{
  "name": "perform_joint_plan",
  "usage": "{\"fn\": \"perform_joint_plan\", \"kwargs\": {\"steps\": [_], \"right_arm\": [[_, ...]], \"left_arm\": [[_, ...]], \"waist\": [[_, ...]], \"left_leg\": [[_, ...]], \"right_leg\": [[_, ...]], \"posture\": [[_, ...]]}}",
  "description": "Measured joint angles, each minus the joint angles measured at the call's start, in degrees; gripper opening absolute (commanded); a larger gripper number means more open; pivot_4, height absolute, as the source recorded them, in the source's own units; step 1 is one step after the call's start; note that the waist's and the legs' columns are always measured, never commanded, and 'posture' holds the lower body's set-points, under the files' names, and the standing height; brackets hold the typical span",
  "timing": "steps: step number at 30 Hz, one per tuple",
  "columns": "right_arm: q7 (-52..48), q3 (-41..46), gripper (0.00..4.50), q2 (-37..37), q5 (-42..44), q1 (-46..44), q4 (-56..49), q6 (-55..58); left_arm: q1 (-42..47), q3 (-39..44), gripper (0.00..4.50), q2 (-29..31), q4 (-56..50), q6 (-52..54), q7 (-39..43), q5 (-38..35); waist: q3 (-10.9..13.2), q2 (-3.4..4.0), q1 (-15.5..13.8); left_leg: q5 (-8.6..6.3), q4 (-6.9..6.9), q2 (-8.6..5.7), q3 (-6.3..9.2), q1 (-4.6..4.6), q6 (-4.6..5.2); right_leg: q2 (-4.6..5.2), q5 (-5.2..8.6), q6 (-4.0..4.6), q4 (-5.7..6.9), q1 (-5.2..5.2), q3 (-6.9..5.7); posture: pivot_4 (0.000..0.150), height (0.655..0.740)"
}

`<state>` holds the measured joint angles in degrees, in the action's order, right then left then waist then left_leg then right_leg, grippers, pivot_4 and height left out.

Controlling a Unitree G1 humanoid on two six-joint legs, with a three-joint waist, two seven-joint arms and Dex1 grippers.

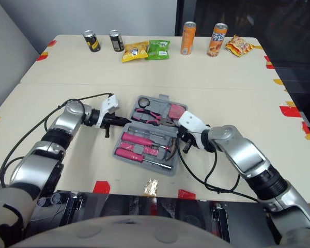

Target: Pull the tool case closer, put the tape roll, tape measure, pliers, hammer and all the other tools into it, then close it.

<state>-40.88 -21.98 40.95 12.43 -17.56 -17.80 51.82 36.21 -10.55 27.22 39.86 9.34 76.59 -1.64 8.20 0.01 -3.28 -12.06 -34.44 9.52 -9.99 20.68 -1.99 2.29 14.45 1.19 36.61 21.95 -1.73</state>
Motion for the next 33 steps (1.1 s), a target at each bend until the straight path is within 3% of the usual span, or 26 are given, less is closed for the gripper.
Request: {"fn": "perform_joint_plan", "kwargs": {"steps": [9,14,33], "right_arm": [[-5.8,-3.4,0.05,0.1,-3.9,-2.7,2.5,-5.2],[-8.0,-3.7,0.05,0.7,-4.1,-2.7,2.6,-5.8],[-8.1,-2.2,0.05,0.9,-3.8,4.6,-7.2,-0.5]], "left_arm": [[-21.4,5.0,0.00,3.9,-33.3,19.3,-8.2,-5.6],[-27.6,5.9,0.00,5.2,-42.4,25.1,-11.5,-7.9],[-32.3,5.2,0.00,9.4,-48.8,27.6,-15.3,-11.7]], "waist": [[0.0,0.02,1.0],[0.0,0.02,0.8],[0.0,0.03,0.8]], "left_leg": [[-0.02,0.24,0.11,-0.04,-0.08,-0.10],[-0.02,0.27,0.12,-0.04,-0.11,-0.11],[-0.02,0.49,0.15,-0.05,-0.13,-0.21]], "right_leg": [[-0.11,0.10,0.16,-0.10,0.01,0.00],[-0.13,0.12,0.18,-0.13,0.01,-0.01],[-0.21,0.12,0.17,-0.45,0.00,0.01]], "posture": [[0.150,0.7400],[0.150,0.7400],[0.150,0.7400]]}}
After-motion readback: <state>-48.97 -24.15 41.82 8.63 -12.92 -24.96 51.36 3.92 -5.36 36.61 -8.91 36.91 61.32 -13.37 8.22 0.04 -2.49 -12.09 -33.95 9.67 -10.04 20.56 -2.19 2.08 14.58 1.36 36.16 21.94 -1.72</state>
